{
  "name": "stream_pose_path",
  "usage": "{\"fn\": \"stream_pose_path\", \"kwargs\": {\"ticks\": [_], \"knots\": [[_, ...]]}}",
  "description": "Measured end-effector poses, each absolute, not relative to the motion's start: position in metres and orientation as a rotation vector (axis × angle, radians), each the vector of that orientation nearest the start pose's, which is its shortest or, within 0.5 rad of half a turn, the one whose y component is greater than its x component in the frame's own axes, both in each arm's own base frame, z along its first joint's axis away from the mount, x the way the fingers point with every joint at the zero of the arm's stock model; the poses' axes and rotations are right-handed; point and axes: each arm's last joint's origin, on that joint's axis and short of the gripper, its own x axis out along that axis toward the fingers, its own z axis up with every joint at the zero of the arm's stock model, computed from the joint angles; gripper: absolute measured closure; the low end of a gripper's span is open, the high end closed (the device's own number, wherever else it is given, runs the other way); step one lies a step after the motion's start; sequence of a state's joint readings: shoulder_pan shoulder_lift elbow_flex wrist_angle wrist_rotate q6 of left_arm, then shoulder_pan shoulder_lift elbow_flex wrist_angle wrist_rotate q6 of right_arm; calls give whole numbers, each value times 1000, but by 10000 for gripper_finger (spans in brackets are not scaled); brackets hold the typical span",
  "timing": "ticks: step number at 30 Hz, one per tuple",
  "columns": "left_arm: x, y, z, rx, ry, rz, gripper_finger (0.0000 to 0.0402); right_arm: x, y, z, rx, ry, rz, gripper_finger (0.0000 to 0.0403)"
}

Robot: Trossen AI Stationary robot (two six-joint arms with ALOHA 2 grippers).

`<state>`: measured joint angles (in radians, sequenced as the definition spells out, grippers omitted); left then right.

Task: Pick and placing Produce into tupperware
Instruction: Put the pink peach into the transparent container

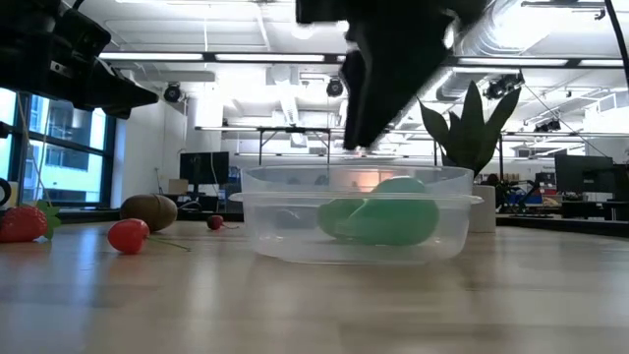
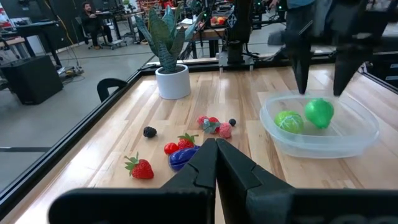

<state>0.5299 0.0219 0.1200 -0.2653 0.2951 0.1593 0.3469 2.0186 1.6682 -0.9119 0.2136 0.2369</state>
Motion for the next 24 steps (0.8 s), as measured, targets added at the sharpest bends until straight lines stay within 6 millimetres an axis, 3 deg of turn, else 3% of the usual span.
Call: {"fn": "stream_pose_path", "kwargs": {"ticks": [3,7,11,15,20,24], "knots": [[80,37,177,91,172,222,401,395,118,241,-103,1194,-96,147],[80,37,177,91,172,222,401,390,78,264,-8,1143,-220,170],[80,37,177,91,172,222,401,377,31,267,149,1130,-422,193],[80,37,177,91,172,221,401,364,-14,249,344,1168,-606,202],[80,37,177,92,171,222,401,356,-51,207,546,1207,-568,202],[80,37,177,91,172,221,401,350,-69,184,617,1172,-529,202]]}}
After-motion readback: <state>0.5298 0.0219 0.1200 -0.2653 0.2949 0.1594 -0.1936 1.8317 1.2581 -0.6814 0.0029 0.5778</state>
